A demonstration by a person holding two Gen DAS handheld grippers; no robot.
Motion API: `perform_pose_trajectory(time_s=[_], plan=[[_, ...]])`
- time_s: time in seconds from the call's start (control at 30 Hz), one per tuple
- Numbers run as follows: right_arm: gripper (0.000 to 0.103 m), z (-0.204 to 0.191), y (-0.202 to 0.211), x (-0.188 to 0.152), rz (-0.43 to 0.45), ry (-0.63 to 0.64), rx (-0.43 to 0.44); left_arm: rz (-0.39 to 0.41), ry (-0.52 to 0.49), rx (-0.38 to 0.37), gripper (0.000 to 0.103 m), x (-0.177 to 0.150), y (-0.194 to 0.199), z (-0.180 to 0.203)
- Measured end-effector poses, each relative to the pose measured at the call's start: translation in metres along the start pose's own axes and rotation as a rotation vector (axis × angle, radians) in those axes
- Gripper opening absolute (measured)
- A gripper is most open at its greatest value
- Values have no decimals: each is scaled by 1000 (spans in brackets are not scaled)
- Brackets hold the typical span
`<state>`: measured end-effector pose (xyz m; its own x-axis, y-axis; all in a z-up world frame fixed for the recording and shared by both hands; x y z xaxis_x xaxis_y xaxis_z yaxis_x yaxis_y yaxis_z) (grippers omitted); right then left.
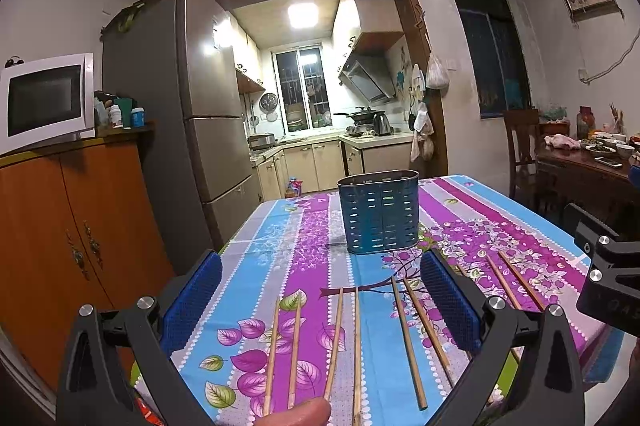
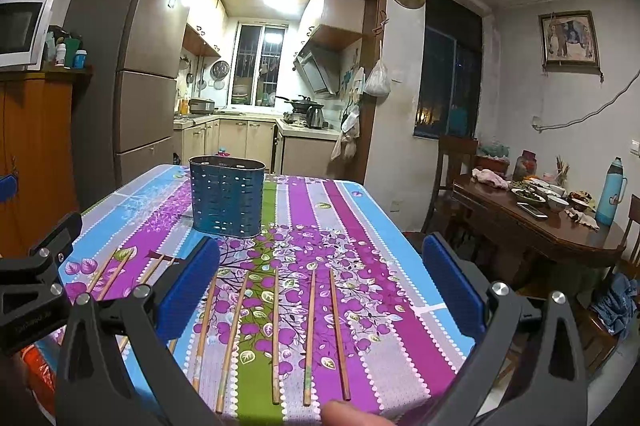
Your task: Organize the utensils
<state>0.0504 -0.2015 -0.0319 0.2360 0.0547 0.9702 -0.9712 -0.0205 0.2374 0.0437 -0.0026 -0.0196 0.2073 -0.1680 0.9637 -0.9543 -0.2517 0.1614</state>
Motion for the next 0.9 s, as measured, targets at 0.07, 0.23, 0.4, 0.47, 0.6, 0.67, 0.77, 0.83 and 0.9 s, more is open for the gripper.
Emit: perform_pose_trajectory(time_s=[0.07, 0.23, 0.4, 0.47, 0.6, 0.67, 0.77, 0.83, 0.9], plan=[[98, 0, 0, 0, 0, 0, 0, -4, -2, 1, 100, -1, -1, 0], [98, 0, -1, -2, -7, 5, 2, -8, -12, 4, 100, -5, -2, 0], [98, -1, -1, -3, -14, 8, 2, -9, -14, 5, 100, -5, -2, 0], [98, -1, -1, -3, -15, 9, 2, -11, -15, 6, 100, -4, -2, 1], [98, -2, -1, -3, -17, 10, 2, -14, -18, 9, 100, -3, -2, 1], [98, -2, -1, -3, -18, 10, 4, -15, -17, 8, 100, -3, -2, 1], [98, -3, -2, -3, -19, 11, 2, -14, -18, 9, 100, -3, -2, 1], [98, -3, -2, -3, -18, 11, 4, -15, -18, 8, 100, -3, -2, 0], [98, -4, -2, -3, -18, 12, 2, -14, -18, 8, 100, -4, -2, 1]])
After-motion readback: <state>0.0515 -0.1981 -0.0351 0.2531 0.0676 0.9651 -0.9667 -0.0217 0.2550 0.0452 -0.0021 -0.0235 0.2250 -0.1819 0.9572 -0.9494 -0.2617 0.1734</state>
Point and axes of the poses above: each gripper's, at about its wrist camera, not at the fingertips, and y roughly against the way its jaws point, z to its right, x to its top, the point moved 5 cm from there along -y, roughly the way its jaws point, and after that the axes turned 13 degrees about x, right-handed, at the moved point
